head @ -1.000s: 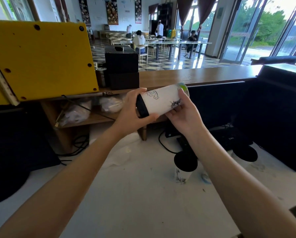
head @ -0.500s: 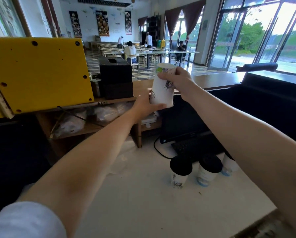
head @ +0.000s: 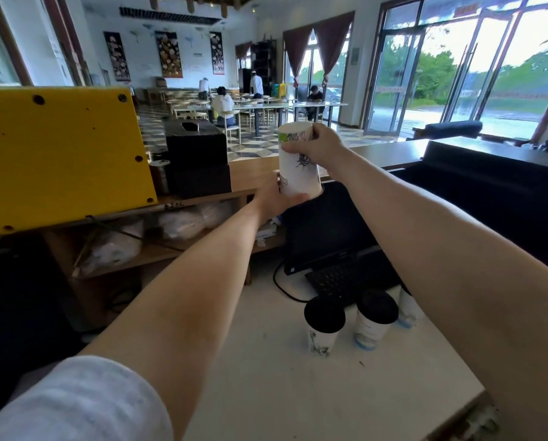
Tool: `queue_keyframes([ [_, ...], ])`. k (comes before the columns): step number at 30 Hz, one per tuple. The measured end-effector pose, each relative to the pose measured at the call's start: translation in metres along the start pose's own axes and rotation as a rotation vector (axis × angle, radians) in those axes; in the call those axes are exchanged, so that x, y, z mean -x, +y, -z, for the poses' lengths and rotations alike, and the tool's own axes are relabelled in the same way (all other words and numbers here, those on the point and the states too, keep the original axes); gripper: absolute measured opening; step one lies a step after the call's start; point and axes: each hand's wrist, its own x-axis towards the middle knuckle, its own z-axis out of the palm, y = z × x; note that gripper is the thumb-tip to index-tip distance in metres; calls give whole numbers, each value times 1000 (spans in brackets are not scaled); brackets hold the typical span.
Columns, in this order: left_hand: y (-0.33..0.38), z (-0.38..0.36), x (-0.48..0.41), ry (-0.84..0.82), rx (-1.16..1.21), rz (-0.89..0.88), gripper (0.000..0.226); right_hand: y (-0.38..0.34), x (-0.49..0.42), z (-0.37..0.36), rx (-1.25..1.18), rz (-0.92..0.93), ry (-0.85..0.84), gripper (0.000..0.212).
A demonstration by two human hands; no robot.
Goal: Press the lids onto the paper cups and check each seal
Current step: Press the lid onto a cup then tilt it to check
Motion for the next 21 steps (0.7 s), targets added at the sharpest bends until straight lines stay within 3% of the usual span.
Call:
queue_keyframes([
  [7,5,-5,-7,-45,8,-7,73,6,-2,9,17,-19,21,63],
  [10,4,-13,0,-15,141,39,87,11,-1,15,-30,-41,30,62],
  [13,-5,-36,18,84,681,354,99,21,4,19,-166,-66,75,55],
  [16,-3,-77,48,-19,1406,622,98,32,12,13,-253,-104,57,53],
  [18,7,-99,58,-110,1681,579,102,38,18,5,-270,-124,4,53],
  [21,30,-105,57,-132,1885,369,105,42,26,2,-245,-108,-84,52],
])
